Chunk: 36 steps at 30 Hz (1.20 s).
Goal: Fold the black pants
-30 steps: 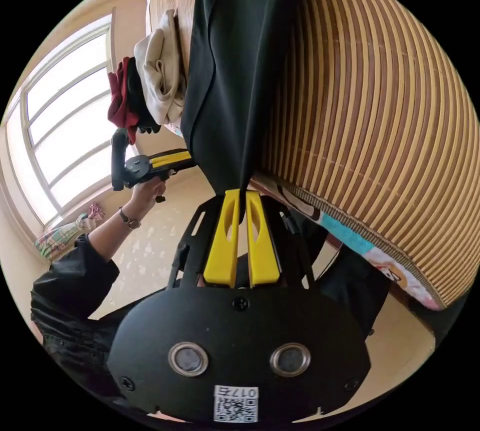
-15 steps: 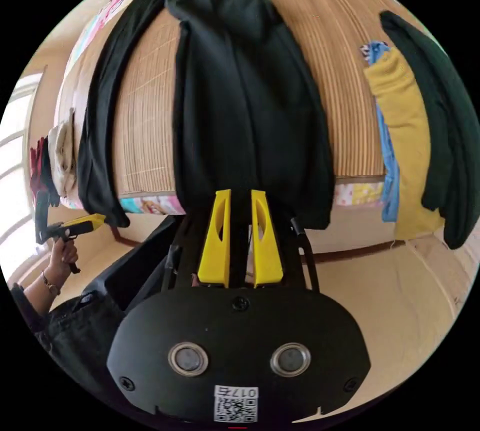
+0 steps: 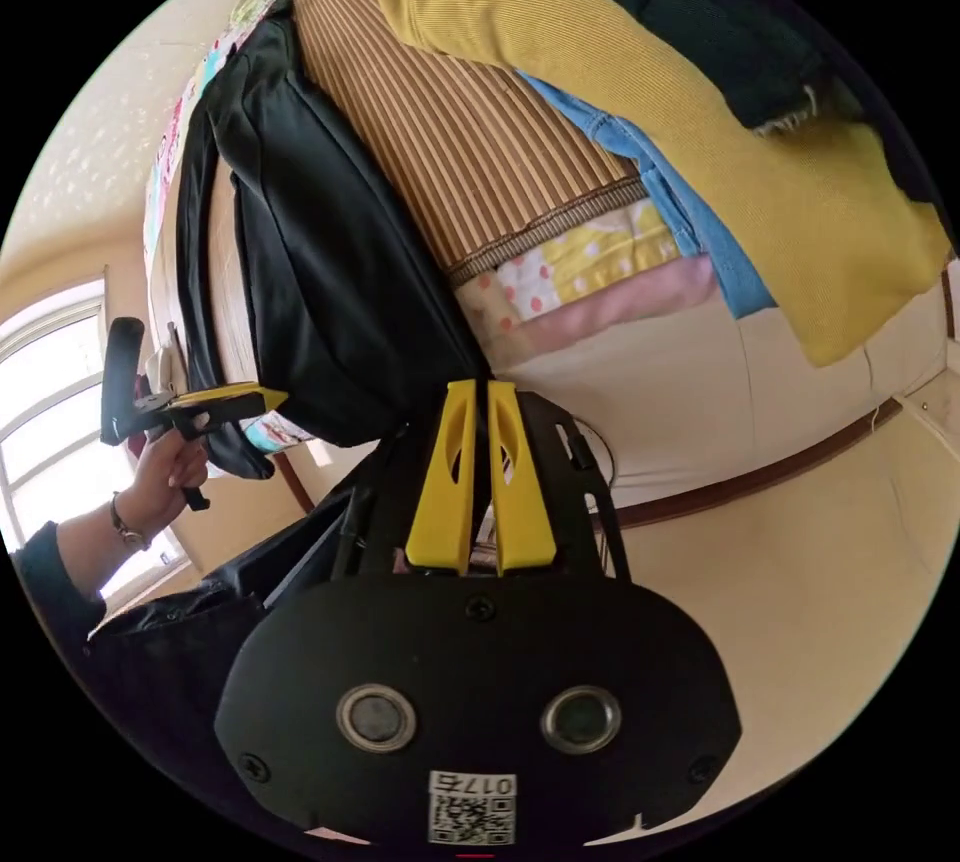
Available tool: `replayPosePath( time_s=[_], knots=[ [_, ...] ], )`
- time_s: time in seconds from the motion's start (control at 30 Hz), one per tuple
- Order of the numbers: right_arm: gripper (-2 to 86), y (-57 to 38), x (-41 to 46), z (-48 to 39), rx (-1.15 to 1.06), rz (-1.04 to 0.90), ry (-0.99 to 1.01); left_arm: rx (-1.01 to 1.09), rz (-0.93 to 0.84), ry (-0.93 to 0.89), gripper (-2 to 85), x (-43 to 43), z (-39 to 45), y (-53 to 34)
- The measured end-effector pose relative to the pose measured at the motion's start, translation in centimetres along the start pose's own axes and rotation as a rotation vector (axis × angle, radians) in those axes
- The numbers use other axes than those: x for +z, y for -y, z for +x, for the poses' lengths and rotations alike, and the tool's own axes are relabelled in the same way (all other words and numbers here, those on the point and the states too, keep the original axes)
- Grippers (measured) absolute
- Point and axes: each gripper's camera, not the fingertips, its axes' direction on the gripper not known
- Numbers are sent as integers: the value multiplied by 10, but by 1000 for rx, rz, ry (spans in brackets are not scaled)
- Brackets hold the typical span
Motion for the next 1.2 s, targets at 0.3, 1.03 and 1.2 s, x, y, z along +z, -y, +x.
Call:
replayPosePath(
  time_s=[0.3, 1.03, 1.2],
  knots=[
    [22, -128, -37, -49, -150, 23, 132, -309, 90, -223, 132, -61, -82, -139],
    [169, 182, -75, -115, -431, 69, 244, -169, 105, -238, -3, -130, 14, -155],
    [154, 317, -32, -133, -162, 165, 300, -209, 141, -375, -3, -147, -4, -172]
  ],
)
